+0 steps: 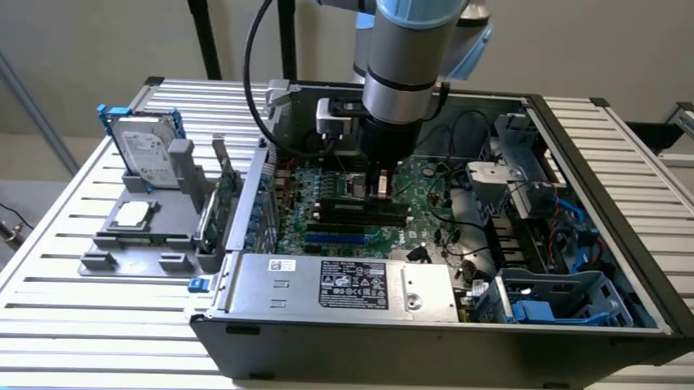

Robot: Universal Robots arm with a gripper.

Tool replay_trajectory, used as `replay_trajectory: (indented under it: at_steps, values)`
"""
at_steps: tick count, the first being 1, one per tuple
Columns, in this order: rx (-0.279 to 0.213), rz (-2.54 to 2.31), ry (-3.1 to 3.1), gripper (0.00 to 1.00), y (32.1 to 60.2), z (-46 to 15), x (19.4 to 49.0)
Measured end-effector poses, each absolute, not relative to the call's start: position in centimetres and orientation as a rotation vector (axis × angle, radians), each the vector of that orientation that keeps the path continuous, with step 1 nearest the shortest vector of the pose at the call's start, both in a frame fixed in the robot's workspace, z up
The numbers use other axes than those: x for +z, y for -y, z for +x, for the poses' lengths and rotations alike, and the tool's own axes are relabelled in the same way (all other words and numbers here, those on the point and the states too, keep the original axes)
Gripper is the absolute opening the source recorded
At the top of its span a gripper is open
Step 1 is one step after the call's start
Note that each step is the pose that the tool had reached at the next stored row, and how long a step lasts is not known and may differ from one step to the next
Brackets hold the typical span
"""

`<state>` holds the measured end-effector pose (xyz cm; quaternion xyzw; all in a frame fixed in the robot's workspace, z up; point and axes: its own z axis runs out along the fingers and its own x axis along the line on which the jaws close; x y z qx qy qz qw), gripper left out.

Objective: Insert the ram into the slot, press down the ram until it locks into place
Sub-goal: 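Insert the ram into the slot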

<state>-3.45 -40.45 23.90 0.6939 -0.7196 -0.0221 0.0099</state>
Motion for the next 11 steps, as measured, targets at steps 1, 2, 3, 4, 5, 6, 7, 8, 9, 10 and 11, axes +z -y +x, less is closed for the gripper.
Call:
replay_trajectory:
  at_steps: [1,2,3,4,5,6,7,8,9,10,11]
  values:
    - [-0.069,2.166,2.247,0.13,40.43,-3.45,23.74]
    - [-0.069,2.166,2.247,0.13,40.39,-3.45,23.61]
    - [-0.069,2.166,2.247,0.13,40.38,-3.45,23.53]
    - [-0.069,2.166,2.246,0.13,40.37,-3.45,23.51]
    - [-0.069,2.166,2.246,0.13,40.37,-3.45,23.50]
    - [-0.069,2.167,2.246,0.13,40.37,-3.46,23.50]
    - [-0.069,2.168,2.245,0.13,40.37,-3.46,23.49]
    - [-0.069,2.170,2.242,0.13,40.37,-3.46,23.49]
    - [-0.069,2.175,2.238,0.13,40.37,-3.46,23.49]
    - [-0.069,2.182,2.231,0.13,40.37,-3.46,23.48]
    - [-0.069,2.189,2.224,0.13,40.37,-3.46,23.48]
